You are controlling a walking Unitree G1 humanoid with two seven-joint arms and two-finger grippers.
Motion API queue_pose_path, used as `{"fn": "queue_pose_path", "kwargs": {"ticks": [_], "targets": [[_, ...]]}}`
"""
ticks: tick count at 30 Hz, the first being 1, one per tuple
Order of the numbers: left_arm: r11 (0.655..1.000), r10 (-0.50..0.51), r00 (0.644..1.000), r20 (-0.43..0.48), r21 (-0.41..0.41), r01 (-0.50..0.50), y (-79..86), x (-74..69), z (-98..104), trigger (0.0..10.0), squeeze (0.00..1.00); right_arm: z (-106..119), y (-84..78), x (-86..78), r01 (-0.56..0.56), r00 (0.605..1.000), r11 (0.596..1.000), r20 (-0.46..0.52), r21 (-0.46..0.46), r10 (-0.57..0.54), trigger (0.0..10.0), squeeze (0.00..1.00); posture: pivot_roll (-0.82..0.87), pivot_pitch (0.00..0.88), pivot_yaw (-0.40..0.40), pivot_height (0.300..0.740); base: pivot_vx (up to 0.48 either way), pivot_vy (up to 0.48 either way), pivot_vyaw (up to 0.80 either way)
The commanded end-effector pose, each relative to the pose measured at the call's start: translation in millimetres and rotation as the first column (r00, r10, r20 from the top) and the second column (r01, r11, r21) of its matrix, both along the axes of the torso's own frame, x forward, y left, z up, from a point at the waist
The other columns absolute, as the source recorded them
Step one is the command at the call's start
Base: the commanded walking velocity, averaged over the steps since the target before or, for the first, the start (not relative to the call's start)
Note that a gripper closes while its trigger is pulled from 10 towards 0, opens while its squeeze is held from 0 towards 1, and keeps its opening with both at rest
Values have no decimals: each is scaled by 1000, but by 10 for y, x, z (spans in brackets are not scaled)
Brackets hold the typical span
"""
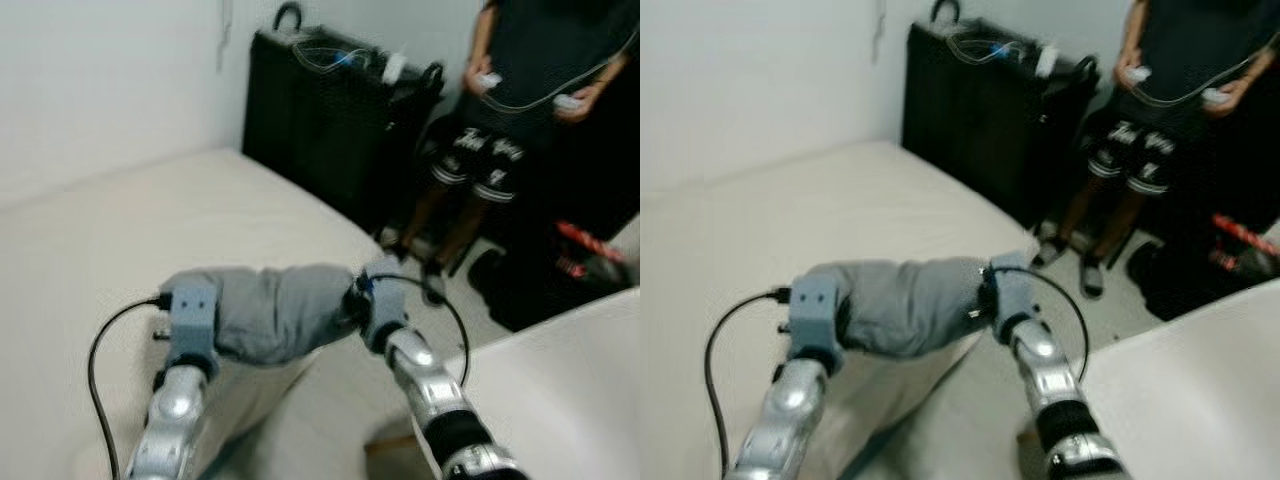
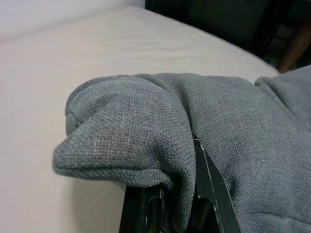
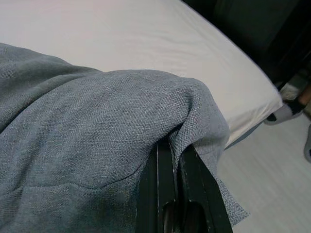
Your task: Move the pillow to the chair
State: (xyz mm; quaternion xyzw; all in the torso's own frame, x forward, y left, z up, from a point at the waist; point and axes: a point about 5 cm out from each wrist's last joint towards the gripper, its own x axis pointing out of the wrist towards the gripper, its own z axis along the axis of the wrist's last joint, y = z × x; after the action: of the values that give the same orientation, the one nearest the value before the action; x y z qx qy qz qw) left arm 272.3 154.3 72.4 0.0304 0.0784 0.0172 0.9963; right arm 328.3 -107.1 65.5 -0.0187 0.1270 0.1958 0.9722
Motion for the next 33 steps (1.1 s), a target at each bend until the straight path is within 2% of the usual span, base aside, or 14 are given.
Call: {"fn": "queue_pose_path", "kwargs": {"ticks": [1,13,22,24,32,33], "targets": [[996,-90,995,40,-11,90,-226,29,72,10000,0,87,54,33,-43,999,999,29,0,43,10000,0,63,0,-156,740,0,0,-800],[996,-88,995,42,-10,88,-224,38,76,10000,0,76,49,27,-55,998,998,33,-42,56,10000,0,60,0,-146,740,0,0,-800],[991,-131,991,37,27,130,-200,68,108,10000,0,80,85,30,-18,999,1000,38,1,18,10000,0,80,0,-88,740,0,0,-800],[988,-153,988,35,43,151,-184,89,131,10000,0,74,89,29,0,999,1000,41,13,-1,10000,0,94,0,-49,740,0,0,-800],[984,-170,985,32,55,168,-179,104,145,10000,0,70,88,28,13,999,1000,42,21,-14,10000,0,95,0,-44,740,0,0,-800],[974,-213,977,14,75,212,-206,116,129,10000,0,61,72,24,51,997,998,49,28,-52,10000,0,95,0,33,740,0,0,-800]]}}
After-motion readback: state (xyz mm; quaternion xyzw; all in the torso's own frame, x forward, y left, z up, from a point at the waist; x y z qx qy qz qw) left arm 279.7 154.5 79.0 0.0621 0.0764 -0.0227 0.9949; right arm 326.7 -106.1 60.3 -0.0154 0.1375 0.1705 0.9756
